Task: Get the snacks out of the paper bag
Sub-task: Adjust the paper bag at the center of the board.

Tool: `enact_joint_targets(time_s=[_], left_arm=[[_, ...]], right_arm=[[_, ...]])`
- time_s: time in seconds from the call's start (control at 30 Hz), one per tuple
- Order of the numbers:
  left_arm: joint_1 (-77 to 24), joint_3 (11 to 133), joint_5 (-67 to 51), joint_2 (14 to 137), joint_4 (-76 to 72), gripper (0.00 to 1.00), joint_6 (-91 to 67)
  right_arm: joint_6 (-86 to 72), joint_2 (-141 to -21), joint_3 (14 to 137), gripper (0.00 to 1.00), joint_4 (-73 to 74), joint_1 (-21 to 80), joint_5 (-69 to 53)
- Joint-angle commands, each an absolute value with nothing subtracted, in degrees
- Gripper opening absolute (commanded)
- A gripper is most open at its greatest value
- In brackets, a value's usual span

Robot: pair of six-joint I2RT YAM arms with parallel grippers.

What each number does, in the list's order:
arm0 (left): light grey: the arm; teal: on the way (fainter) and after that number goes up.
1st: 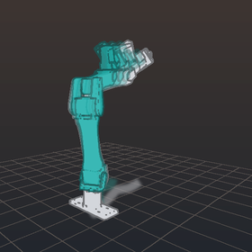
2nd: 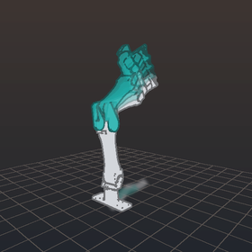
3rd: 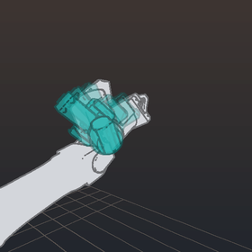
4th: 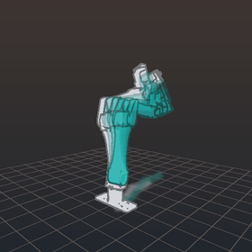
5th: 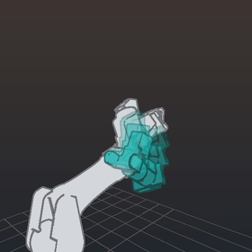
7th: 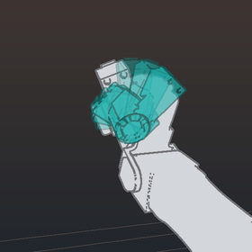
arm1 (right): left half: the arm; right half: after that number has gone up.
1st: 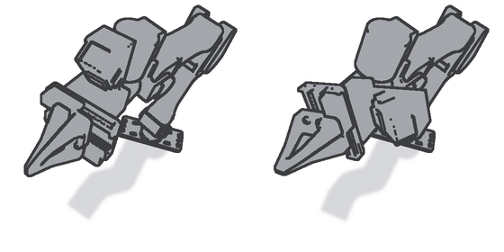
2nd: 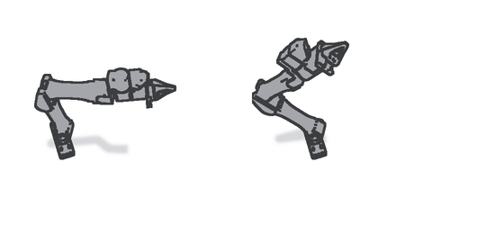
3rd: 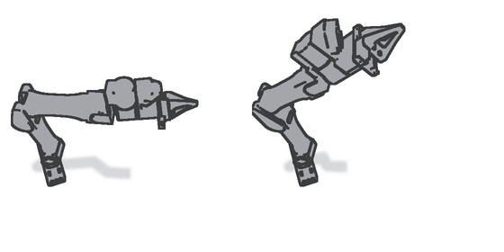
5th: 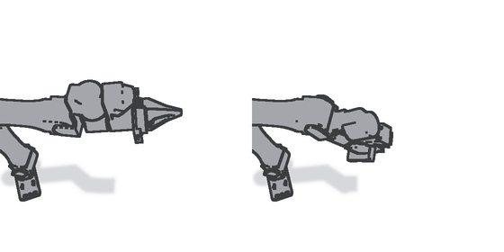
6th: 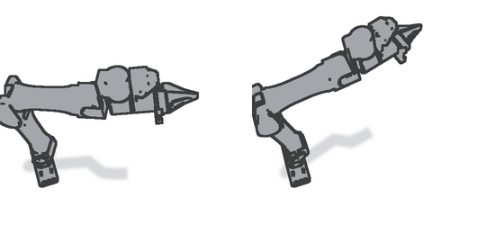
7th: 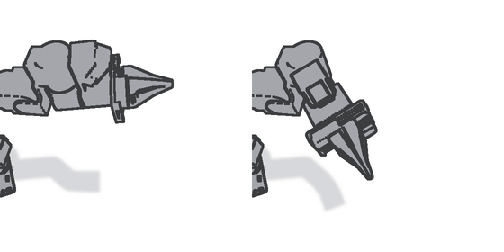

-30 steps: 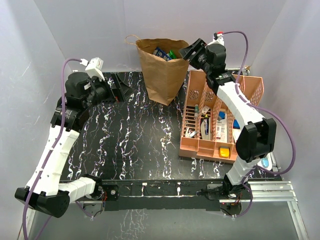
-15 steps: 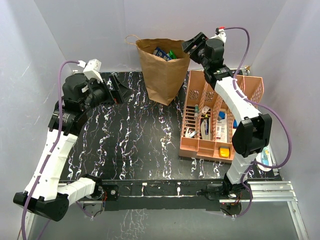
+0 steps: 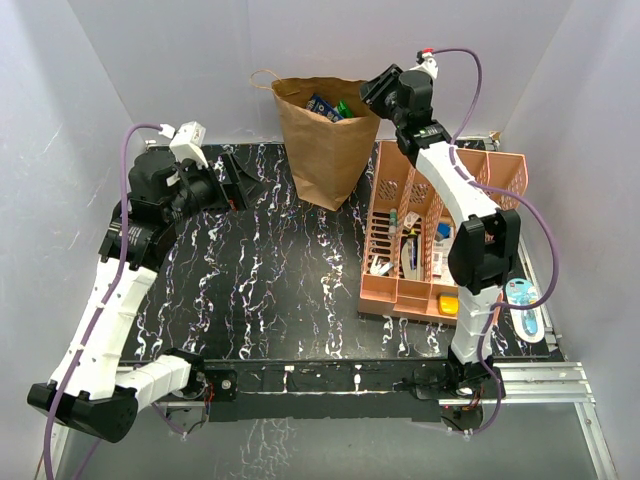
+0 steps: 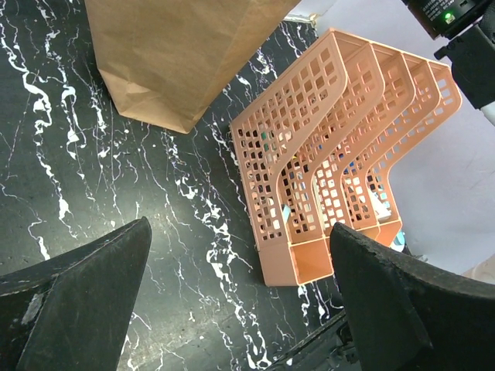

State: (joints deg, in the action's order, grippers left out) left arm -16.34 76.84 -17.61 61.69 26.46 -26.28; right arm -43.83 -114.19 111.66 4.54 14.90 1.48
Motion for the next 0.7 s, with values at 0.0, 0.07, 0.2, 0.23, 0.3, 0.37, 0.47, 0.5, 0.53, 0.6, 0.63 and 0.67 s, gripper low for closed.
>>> enact_joint_targets(time_s=[0.0, 0.07, 0.2, 0.23, 0.3, 0.37, 0.47, 0.5, 0.53, 0.6, 0.63, 0.67], left_arm=[[-16.47, 77.78, -17.24, 61.73, 27.60, 0.98, -25.14], [-16.48, 78.39, -17.03, 61.81, 28.13, 0.98, -25.14], [-16.50, 79.41, -16.93, 61.83, 28.71, 0.98, -25.75], [-16.44, 79.57, -16.96, 61.77, 28.74, 0.98, -26.09], [-16.46, 79.99, -17.13, 61.62, 28.74, 0.98, -26.88], [-16.44, 80.55, -17.30, 61.53, 28.81, 0.98, -27.83], [-16.44, 81.85, -17.57, 61.53, 29.21, 0.98, -29.15], [-16.45, 82.17, -17.61, 61.46, 29.26, 0.98, -29.44], [-16.50, 82.34, -17.54, 61.33, 29.19, 0.98, -29.82], [-16.51, 82.54, -16.99, 60.94, 29.31, 0.98, -30.26], [-16.49, 82.84, -16.49, 60.91, 29.62, 0.98, -30.27], [-16.48, 83.43, -16.03, 60.91, 29.92, 0.98, -30.30]], right_arm=[[-44.09, -114.75, 116.73, 0.27, 2.36, 15.05, -0.68], [-44.35, -114.91, 117.23, 0.13, 1.60, 15.18, -2.59], [-43.96, -115.92, 119.63, 0.07, 0.14, 15.60, -9.43], [-44.02, -116.45, 120.72, 0.07, -0.13, 15.66, -11.71], [-43.82, -117.99, 123.96, 0.07, -0.02, 15.63, -17.09], [-44.42, -119.97, 128.69, 0.07, -0.04, 15.73, -21.83], [-46.22, -123.81, 135.71, 0.07, 1.69, 15.90, -27.36], [-47.25, -124.91, 137.54, 0.07, 1.86, 16.03, -29.03], [-47.97, -125.66, 138.50, 0.07, 1.39, 16.26, -30.81], [-51.43, -126.67, 139.13, 0.07, -0.86, 16.90, -34.71], [-52.41, -126.99, 139.39, 0.07, -1.72, 17.45, -36.33], [-53.01, -127.51, 139.99, 0.07, -2.01, 18.00, -37.97]])
